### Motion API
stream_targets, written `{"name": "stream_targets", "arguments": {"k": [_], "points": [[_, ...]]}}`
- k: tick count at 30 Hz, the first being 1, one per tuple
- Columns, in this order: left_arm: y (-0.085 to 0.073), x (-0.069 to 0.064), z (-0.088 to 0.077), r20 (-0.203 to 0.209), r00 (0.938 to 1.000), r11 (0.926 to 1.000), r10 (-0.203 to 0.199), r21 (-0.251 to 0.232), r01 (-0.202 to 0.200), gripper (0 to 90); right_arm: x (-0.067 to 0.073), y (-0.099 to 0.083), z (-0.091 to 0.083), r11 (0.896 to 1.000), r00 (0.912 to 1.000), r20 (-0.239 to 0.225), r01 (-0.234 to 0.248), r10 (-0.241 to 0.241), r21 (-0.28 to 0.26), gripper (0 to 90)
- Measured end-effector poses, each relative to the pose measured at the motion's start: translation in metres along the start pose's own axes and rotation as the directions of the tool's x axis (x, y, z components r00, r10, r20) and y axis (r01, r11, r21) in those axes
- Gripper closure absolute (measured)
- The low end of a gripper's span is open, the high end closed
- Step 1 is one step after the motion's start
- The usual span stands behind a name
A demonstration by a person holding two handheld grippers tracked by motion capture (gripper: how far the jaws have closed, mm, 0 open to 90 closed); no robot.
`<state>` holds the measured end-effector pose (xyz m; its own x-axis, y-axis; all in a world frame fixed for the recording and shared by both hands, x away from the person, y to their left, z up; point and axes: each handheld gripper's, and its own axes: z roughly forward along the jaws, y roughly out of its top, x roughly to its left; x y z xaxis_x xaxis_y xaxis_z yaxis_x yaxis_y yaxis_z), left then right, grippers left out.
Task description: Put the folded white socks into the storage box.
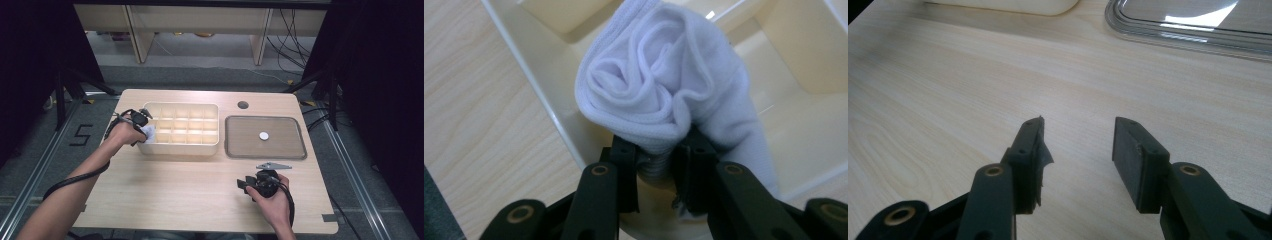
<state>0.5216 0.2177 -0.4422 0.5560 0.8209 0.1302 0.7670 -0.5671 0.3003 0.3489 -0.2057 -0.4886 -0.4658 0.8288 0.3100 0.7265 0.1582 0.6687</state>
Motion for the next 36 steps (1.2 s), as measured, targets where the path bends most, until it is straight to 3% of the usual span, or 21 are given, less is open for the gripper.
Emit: {"name": "stream_targets", "arguments": {"k": [3,4,5,6,10,14,18,23,26,28,31,32,33,34,36], "points": [[0.000,-0.002,-0.003,-0.005,1.0000,0.9999,-0.005,-0.012,0.005,69.8,0.001,0.000,-0.001,1.000,0.9999,-0.009,-0.011,0.011,0.004,56.3],[0.001,0.000,-0.005,-0.007,0.9999,0.9998,0.016,-0.010,-0.016,69.1,0.001,0.000,-0.001,1.000,0.9999,-0.008,-0.011,0.011,0.004,56.3],[0.000,-0.003,-0.005,0.002,0.9997,0.9996,-0.024,-0.015,0.024,68.2,0.001,0.000,-0.001,1.000,0.9999,-0.009,-0.008,0.008,0.003,56.2],[0.001,0.000,-0.006,-0.007,0.9999,0.9998,0.013,-0.013,-0.013,67.5,0.001,0.000,-0.001,1.000,1.0000,-0.005,-0.006,0.006,0.004,56.1],[0.002,0.000,-0.011,0.003,1.0000,0.9994,0.003,-0.036,-0.003,63.1,0.001,0.000,-0.002,1.000,1.0000,0.003,-0.008,0.008,0.005,55.9],[0.004,0.001,-0.018,-0.007,0.9995,0.9976,0.030,-0.062,-0.030,55.4,0.000,0.000,-0.002,1.000,1.0000,0.001,0.001,-0.001,-0.002,55.9],[0.005,0.002,-0.020,-0.009,0.9996,0.9964,0.026,-0.080,-0.026,50.0,0.003,0.000,0.000,1.000,0.9998,0.001,-0.022,0.022,0.013,55.6],[0.005,0.003,-0.026,-0.001,1.0000,0.9909,-0.007,-0.135,0.007,43.5,0.002,0.000,-0.001,1.000,0.9997,-0.017,-0.015,0.015,0.012,55.6],[0.007,0.005,-0.036,-0.009,0.9998,0.9905,0.020,-0.136,-0.021,41.4,0.001,0.000,-0.001,1.000,0.9997,-0.018,-0.014,0.014,0.014,55.6],[0.010,0.006,-0.043,-0.004,0.9999,0.9852,0.013,-0.171,-0.014,40.9,0.002,0.000,0.000,1.000,0.9999,-0.010,-0.011,0.012,0.016,55.7],[0.014,0.004,-0.050,-0.002,1.0000,0.9780,0.009,-0.208,-0.009,47.2,0.002,0.000,0.000,1.000,0.9998,-0.014,-0.012,0.012,0.016,55.7],[0.015,0.002,-0.052,0.008,0.9999,0.9765,0.006,-0.215,-0.004,52.2,0.002,0.000,-0.001,1.000,0.9999,-0.004,-0.012,0.012,0.020,55.6],[0.017,0.000,-0.051,0.020,0.9998,0.9735,0.004,-0.229,0.001,60.1,0.000,0.000,0.000,1.000,0.9998,-0.022,0.001,-0.001,0.006,55.7],[0.018,-0.001,-0.051,0.027,0.9996,0.9757,0.011,-0.219,-0.005,68.8,0.002,0.000,-0.002,0.999,0.9994,-0.006,-0.035,0.035,0.027,55.7],[0.019,-0.004,-0.043,0.045,0.9988,0.9792,0.021,-0.202,-0.011,77.7,0.001,0.000,-0.001,1.000,0.9998,-0.015,-0.014,0.015,0.016,55.7]]}}
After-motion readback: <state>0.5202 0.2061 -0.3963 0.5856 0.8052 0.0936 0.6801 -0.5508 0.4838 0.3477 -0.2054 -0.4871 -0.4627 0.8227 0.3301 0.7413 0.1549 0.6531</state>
